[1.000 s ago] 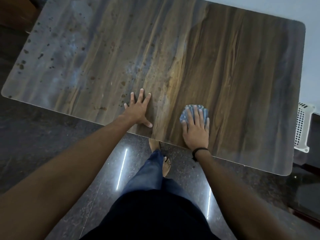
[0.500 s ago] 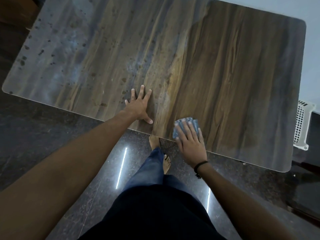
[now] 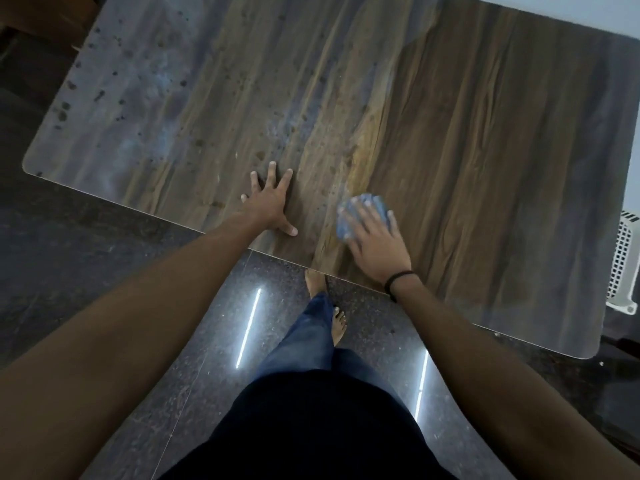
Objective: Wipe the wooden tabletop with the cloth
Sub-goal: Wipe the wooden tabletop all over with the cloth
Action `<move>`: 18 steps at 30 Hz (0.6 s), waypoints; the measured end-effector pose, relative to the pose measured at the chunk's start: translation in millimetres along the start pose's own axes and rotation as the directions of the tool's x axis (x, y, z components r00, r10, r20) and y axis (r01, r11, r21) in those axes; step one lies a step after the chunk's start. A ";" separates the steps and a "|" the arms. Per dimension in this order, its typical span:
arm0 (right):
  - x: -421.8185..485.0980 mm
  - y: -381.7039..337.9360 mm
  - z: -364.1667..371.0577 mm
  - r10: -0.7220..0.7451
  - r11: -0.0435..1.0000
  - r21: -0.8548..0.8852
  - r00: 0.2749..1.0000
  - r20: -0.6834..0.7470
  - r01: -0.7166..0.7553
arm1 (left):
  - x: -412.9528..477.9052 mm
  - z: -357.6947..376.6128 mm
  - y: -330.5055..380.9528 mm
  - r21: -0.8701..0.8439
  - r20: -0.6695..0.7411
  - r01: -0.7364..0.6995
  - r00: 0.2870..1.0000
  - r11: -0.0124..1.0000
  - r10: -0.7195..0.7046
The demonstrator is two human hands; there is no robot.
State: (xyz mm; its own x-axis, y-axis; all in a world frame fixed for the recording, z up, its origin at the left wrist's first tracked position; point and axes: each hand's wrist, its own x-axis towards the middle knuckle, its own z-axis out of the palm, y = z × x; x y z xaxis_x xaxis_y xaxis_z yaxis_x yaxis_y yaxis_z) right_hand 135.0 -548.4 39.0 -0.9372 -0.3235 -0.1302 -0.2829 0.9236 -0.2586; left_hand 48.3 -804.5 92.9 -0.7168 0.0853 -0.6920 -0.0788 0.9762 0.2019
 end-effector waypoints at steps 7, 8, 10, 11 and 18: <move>-16.1 -39.2 15.3 -0.295 0.954 -0.037 0.955 0.032 0.296 | -0.6 1.0 -3.9 -0.021 -0.007 -0.017 1.000 1.000 0.017; -12.9 -29.4 11.4 -0.360 0.931 -0.044 0.931 0.052 0.362 | -0.7 0.8 -3.7 -0.020 -0.005 -0.017 1.000 1.000 0.017; 11.5 -13.6 4.4 -0.276 0.958 -0.065 0.960 0.054 0.280 | 0.2 -0.4 -3.4 -0.020 -0.001 -0.019 1.000 1.000 0.019; 26.7 -10.1 0.0 -0.134 0.990 -0.035 0.990 0.033 0.135 | 0.6 -0.9 -3.3 -0.016 0.002 -0.022 1.000 1.000 0.022; -4.2 -50.6 13.3 -0.258 0.965 -0.028 0.965 0.041 0.259 | -0.4 -5.8 -13.4 0.069 -0.011 -0.051 0.999 0.996 0.051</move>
State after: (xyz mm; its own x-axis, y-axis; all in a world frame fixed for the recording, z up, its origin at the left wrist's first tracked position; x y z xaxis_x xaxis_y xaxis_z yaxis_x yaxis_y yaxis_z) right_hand 155.9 -596.4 39.9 -0.8234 -0.5588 -0.0987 -0.5214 0.8137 -0.2568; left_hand 45.6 -818.8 94.5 -0.7277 0.1331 -0.6728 0.0053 0.9820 0.1886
